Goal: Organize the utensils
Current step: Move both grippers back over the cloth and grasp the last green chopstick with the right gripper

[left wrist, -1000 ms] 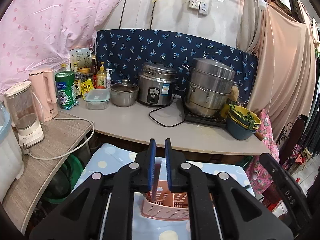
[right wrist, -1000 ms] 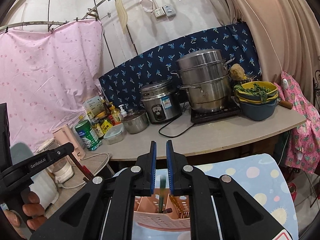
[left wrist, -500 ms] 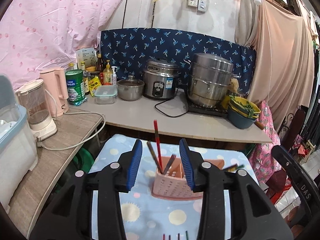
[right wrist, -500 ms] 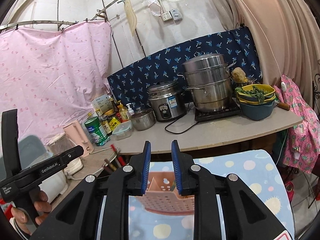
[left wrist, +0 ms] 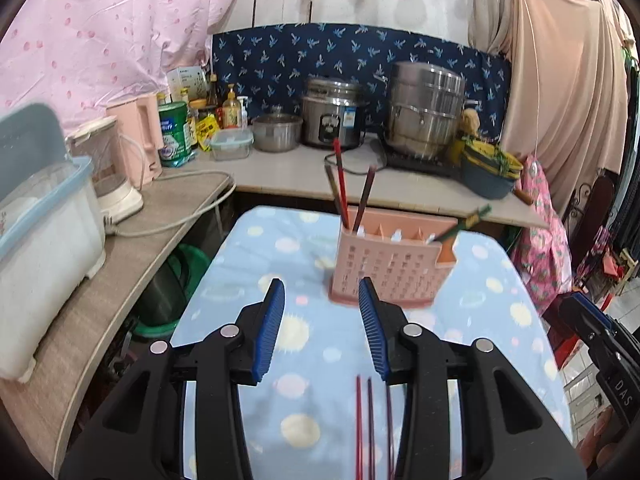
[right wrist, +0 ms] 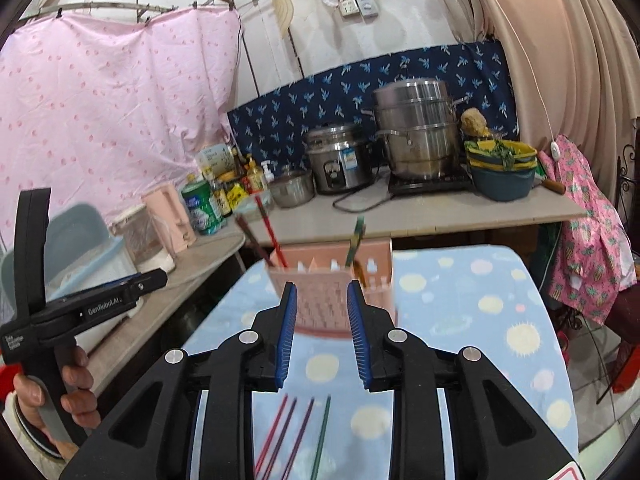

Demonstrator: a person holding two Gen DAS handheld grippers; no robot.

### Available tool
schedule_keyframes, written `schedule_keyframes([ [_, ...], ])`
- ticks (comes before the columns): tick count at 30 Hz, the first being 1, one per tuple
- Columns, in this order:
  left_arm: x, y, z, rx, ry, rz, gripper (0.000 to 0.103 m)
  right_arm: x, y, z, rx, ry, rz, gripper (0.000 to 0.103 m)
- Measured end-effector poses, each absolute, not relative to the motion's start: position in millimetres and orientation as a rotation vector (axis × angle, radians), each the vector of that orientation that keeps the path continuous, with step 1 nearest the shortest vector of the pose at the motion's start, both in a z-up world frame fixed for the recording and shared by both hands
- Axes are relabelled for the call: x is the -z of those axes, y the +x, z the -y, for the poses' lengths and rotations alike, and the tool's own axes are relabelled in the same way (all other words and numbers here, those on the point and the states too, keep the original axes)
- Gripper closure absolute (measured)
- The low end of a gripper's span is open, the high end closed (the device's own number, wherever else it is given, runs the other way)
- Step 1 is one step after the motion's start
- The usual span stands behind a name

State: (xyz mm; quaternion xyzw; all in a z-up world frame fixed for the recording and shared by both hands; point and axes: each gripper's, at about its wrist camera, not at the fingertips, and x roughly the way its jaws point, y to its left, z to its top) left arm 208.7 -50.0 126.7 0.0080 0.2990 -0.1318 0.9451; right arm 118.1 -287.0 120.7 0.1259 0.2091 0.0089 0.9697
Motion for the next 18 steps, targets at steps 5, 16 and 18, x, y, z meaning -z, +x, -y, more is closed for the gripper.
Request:
schedule_keyframes([
  [5, -85.6, 183.0, 37.6, 0.286, -0.004, -0.697, 0.066, -80.7, 86.1, 274.4, -0.012, 0.274, -0.507, 0.077],
  [16, -19.5, 136.3, 22.3, 0.261, 0.000, -0.799, 0.066, -22.6, 38.2, 250.4, 0.001, 0.288, -0.609, 0.077],
  [18, -10.0, 127.8, 20.9, 0.259, 0.008, -0.810, 0.066, -13.6, 33.2, 245.6, -0.003, 0.292, -0.625, 0.077],
])
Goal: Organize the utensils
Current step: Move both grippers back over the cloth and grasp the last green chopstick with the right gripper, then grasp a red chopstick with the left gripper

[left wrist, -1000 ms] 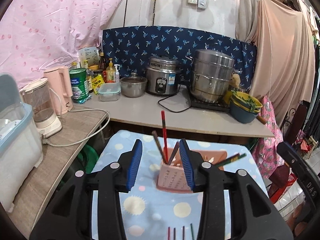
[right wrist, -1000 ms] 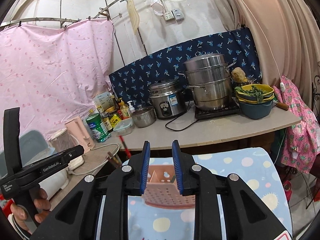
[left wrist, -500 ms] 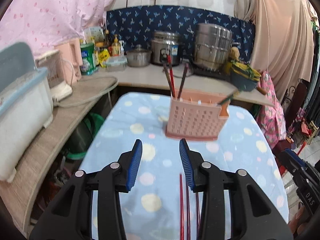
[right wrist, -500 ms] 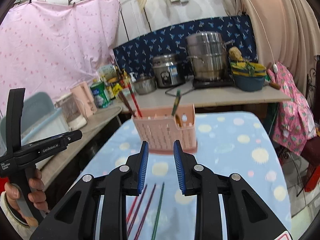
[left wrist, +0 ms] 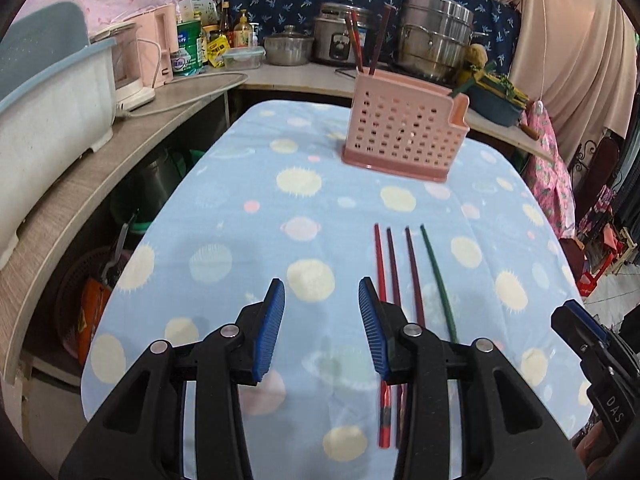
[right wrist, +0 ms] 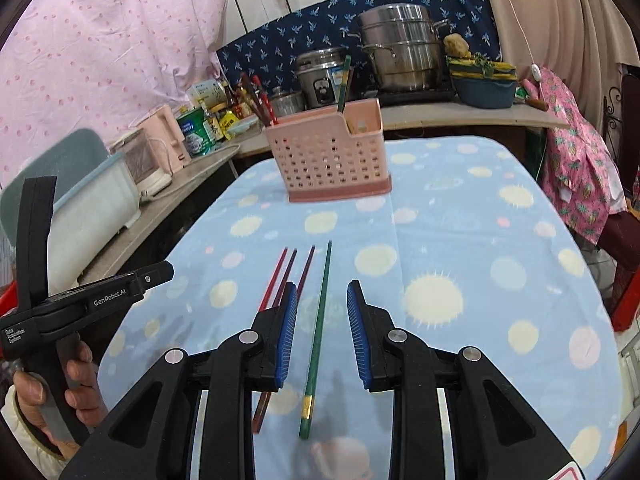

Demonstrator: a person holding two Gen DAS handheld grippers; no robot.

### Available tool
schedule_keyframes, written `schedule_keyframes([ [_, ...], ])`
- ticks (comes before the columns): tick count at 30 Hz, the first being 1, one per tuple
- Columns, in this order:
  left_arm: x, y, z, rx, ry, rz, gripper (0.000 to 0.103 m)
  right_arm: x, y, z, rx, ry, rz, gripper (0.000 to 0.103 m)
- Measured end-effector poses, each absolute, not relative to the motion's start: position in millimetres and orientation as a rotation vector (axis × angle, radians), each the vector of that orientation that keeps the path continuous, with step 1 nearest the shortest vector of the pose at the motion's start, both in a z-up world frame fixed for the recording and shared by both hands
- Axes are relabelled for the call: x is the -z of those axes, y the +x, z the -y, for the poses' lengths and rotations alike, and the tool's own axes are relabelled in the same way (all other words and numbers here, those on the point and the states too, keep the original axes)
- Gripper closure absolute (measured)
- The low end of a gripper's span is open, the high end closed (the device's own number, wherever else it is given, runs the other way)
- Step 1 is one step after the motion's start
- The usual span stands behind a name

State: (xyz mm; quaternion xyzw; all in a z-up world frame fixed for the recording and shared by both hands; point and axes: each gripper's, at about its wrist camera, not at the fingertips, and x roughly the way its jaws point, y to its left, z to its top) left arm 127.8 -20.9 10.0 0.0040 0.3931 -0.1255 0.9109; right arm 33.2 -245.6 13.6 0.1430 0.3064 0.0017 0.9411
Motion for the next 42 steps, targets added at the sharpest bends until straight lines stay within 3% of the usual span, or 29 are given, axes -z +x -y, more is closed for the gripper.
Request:
schedule_keyframes([
  [16, 34.6, 93.2, 18.7, 0.297, 0.034, -0.889, 0.066, 51.7, 15.3, 218.1, -0.013, 0.315, -0.755, 0.077],
  [19, 39.4, 89.7, 17.5, 0.294, 0.035, -0.899, 0.058, 59.1, 16.3, 212.2, -0.013, 0.302, -0.768, 0.077],
  [29, 49.5, 82.7, 21.2, 0.310, 0.050, -0.916, 0.052, 72.4, 23.5, 202.2, -0.015, 0.283, -0.793, 0.078],
  [38, 53.8, 80.5, 27.3, 0.325, 0.059, -0.930, 0.051, 77.8, 23.8, 201.0, 0.020, 0.230, -0.797, 0.095],
  [42, 54.5, 77.5, 31.1, 0.335, 0.066, -0.931, 0.048, 78.5, 20.6, 206.4, 0.035, 0.238, -0.790, 0.096],
])
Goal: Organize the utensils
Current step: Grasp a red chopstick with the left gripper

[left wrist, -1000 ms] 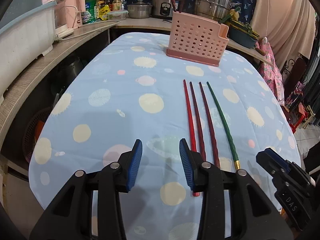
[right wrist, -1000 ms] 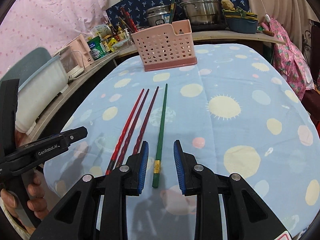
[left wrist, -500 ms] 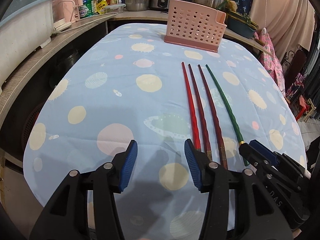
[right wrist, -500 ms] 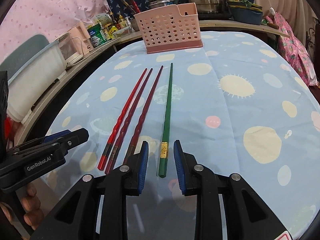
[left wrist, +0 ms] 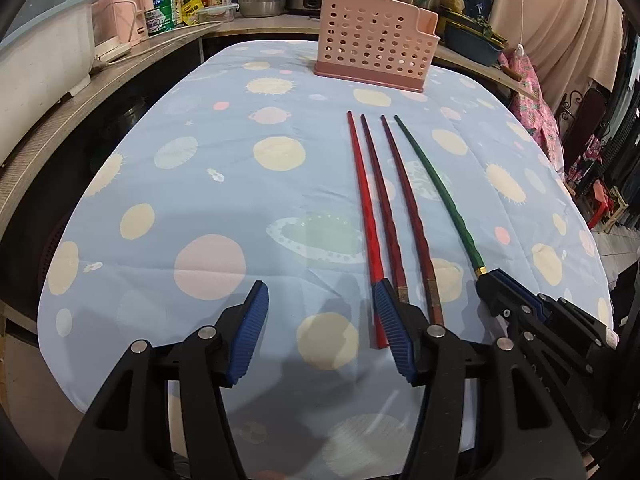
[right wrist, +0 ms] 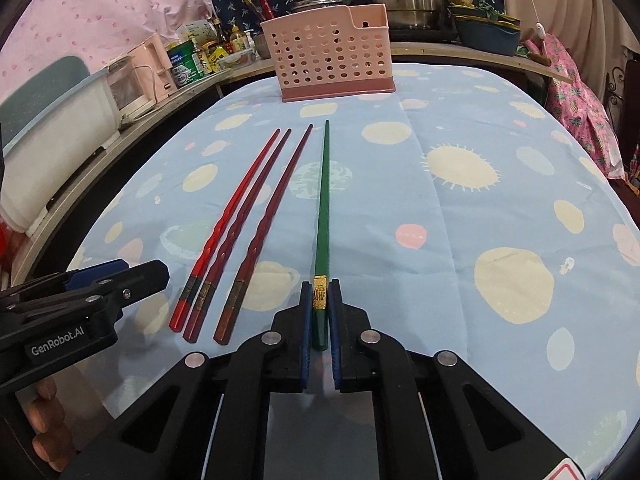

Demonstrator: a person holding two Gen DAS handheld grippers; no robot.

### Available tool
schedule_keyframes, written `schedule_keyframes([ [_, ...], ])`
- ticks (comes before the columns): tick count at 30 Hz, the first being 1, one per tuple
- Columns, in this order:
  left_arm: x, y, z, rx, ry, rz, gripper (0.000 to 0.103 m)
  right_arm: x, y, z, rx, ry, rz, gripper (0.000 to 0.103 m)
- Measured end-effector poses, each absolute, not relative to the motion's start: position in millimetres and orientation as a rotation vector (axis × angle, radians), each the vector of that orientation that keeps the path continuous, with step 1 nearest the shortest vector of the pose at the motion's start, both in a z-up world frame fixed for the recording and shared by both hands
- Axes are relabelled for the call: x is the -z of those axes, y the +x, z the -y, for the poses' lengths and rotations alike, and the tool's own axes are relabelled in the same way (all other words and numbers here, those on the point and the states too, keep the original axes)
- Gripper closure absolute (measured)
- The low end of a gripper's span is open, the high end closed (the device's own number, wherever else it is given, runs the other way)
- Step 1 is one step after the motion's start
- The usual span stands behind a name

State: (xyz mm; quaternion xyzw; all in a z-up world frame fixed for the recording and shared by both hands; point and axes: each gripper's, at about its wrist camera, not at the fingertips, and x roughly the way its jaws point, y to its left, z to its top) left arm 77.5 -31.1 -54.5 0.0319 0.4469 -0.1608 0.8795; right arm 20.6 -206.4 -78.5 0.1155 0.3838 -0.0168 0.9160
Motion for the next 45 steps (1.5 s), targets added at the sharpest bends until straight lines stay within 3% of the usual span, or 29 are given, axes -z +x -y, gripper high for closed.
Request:
schedule_keyframes([
  [4, 54.7, 73.7, 35.0, 0.344, 0.071, -0.930, 0.043, 78.8, 16.7, 213.4, 0.054, 0.265, -0.786, 0.096],
  [27, 69.2, 74.3, 45.5, 0.316, 0.118, -0.923, 0.047, 81.4, 4.7, 222.2, 0.062, 0.314, -0.782, 0.096],
  [38, 68.1, 73.2, 43.0, 0.317, 0.120, -0.917, 0.074, 81.4, 4.6, 222.6, 0.062, 0.311, -0.782, 0.096],
  [42, 68.1, 72.6, 43.1, 0.334, 0.117, -0.922, 0.091, 81.4, 4.8, 222.8, 0.061, 0.313, -0.781, 0.096],
  [45, 68.0, 72.1, 44.1, 0.346, 0.115, -0.925, 0.095, 81.4, 4.8, 222.7, 0.061, 0.312, -0.782, 0.096],
])
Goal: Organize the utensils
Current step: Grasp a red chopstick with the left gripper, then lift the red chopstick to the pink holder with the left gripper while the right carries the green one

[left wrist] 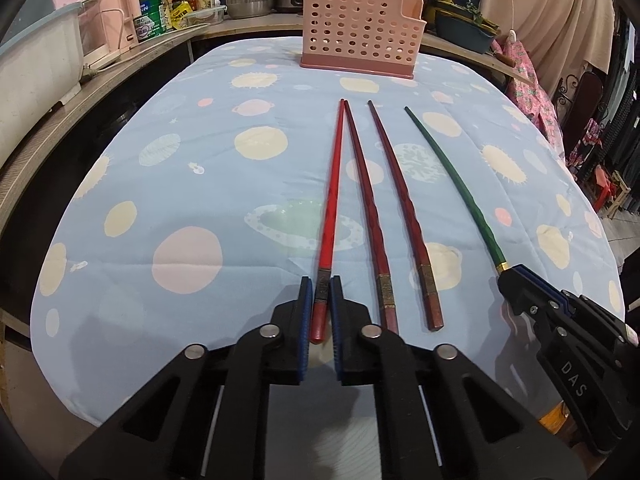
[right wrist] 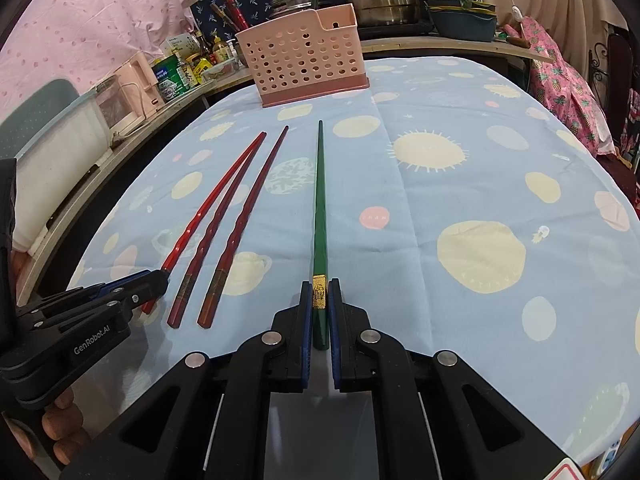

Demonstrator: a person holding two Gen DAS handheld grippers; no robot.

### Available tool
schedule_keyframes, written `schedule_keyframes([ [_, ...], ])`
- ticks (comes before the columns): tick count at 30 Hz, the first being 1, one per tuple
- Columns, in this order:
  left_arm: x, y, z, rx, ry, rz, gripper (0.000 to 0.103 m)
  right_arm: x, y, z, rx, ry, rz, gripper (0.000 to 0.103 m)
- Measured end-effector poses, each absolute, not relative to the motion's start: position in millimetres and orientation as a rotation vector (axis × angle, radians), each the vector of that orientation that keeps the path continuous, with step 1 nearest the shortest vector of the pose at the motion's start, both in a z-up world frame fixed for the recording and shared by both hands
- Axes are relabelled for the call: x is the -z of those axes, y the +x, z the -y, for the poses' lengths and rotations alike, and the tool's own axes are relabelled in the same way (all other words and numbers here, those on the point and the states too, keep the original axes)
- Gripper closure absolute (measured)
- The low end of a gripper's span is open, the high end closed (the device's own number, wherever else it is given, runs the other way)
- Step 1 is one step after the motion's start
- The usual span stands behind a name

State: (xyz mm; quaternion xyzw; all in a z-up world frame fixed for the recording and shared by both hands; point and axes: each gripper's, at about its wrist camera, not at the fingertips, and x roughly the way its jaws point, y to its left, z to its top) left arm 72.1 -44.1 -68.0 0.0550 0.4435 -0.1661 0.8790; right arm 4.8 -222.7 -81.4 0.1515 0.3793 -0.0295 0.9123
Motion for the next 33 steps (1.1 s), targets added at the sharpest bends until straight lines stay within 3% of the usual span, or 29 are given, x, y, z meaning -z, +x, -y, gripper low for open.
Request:
schedule_keyframes([
  [16, 58.3, 69.2, 35.2, 0.368, 0.059, -0.937, 0.096, 79.3, -6.4, 220.1, 0.043, 0.335, -0.779, 0.096],
  [33, -15.2, 60.1, 18.7, 0.415, -0.039, -0.825, 0.096, 21.4, -24.6, 228.7, 0.030, 0.369, -0.643, 0.096],
])
